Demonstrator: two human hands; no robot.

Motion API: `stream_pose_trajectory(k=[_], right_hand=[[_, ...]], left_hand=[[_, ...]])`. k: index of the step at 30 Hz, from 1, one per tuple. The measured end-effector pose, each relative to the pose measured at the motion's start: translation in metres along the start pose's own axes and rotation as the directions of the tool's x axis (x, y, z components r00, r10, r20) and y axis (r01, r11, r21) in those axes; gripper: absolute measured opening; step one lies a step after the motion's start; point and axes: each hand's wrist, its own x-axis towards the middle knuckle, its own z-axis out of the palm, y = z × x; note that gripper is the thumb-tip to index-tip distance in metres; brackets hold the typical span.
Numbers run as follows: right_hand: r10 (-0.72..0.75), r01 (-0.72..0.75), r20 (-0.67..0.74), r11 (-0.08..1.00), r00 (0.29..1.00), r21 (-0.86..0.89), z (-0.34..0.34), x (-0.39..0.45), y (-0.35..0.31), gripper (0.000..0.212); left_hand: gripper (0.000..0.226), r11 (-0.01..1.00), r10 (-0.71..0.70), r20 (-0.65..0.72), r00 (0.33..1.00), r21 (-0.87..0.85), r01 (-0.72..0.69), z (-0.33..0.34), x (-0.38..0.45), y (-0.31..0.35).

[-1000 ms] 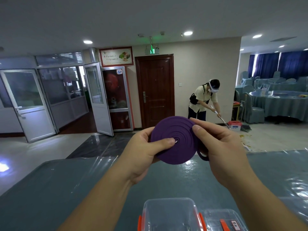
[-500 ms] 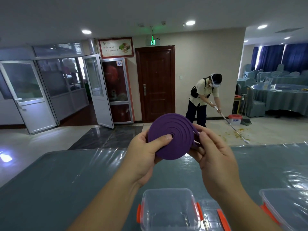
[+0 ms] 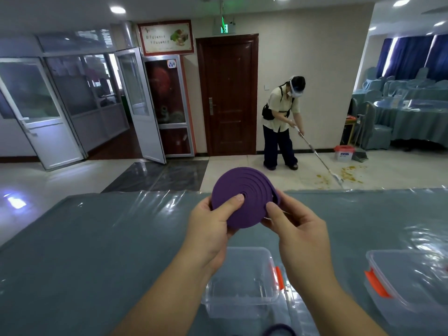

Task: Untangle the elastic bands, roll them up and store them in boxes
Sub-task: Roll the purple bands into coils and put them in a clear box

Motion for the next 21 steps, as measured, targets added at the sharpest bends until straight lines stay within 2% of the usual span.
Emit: stream_pose_trajectory(k=[3, 6, 9, 14, 21], right_hand=[[0.004, -0.005, -0.010, 0.999, 1.000, -0.036, -0.008, 0.000, 0.010, 0.026], [0.053, -0.053, -0.045, 0.999, 0.998, 0.004, -0.013, 0.000, 0.022, 0.017], [0.113, -0.111, -0.067, 0.993, 0.991, 0.038, -0.013, 0.000, 0.032, 0.013], [0.306, -0.297, -0.063, 0.947, 0.950, 0.126, -0.004, 0.002, 0.051, 0.025], [0.396, -0.389, -0.139, 0.918, 0.908, 0.077, 0.007, 0.018, 0.099, 0.029]], left_hand=[[0.036, 0.999, -0.046, -0.043, 0.998, -0.029, 0.044, -0.001, 0.002, -0.015], [0.031, 0.995, -0.091, -0.067, 0.994, -0.046, 0.088, -0.003, 0.003, -0.028], [0.036, 0.990, -0.133, -0.091, 0.987, -0.064, 0.127, -0.010, 0.005, -0.038], [0.040, 0.983, -0.173, -0.124, 0.977, -0.078, 0.164, -0.025, 0.017, -0.055], [0.039, 0.946, -0.322, -0.113, 0.940, -0.090, 0.313, -0.055, 0.048, -0.086]])
